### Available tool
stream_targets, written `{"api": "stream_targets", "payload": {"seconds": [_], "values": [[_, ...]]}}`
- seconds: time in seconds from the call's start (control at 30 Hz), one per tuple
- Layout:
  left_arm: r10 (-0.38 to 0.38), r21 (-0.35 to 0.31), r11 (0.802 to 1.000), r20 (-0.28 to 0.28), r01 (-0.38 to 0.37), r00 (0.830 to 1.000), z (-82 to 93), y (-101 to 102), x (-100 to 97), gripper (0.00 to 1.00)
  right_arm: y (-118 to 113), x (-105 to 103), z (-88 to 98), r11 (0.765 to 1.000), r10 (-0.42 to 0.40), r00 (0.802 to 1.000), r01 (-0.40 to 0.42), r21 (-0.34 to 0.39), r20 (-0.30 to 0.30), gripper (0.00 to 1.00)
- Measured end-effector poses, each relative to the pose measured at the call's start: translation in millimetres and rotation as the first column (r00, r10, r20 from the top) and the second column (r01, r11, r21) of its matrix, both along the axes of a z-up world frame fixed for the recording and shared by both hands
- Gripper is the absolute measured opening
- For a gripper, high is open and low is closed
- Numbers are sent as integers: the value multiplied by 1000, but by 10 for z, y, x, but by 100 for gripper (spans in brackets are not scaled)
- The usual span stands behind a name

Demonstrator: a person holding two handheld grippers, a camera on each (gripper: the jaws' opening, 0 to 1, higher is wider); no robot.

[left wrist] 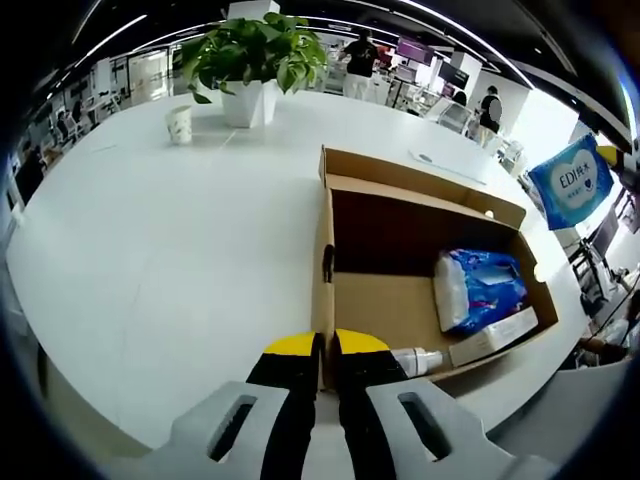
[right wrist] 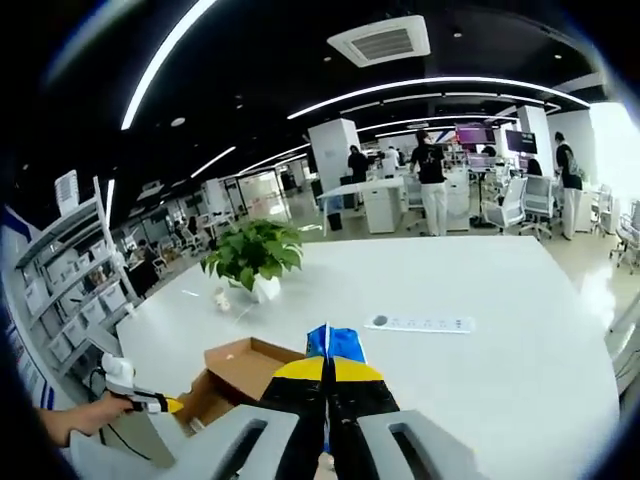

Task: Operate the shoe box by opening the lid, removing the specified soft item, and placing it in the target area until the item is outside and the box remains undamaged.

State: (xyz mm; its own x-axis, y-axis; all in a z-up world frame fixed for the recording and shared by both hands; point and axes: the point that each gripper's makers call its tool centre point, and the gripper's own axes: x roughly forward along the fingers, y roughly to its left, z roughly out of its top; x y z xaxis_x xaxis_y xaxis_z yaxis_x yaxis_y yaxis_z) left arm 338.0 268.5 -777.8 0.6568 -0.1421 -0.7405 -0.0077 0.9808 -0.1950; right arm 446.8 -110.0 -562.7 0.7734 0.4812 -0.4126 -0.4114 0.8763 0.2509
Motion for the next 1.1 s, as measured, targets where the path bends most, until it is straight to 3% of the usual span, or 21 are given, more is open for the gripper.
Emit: {"api": "stream_targets", "payload": {"seconds": [0.43, 0.9, 1.1], "values": [[1, -3, 1000, 3, -1, 1000, -6, 13, 9, 3, -157, 2, -492, 995, -97, 993, 96, -26, -61, 0], [5, -11, 1000, 4, -5, 1000, -8, 10, 2, 3, 21, -11, -902, 989, -151, 979, 151, -7, -140, 0], [7, -11, 1000, 5, -7, 1000, -8, 6, 1, 3, 94, 20, -1070, 979, -190, 963, 199, 32, -192, 0]]}}
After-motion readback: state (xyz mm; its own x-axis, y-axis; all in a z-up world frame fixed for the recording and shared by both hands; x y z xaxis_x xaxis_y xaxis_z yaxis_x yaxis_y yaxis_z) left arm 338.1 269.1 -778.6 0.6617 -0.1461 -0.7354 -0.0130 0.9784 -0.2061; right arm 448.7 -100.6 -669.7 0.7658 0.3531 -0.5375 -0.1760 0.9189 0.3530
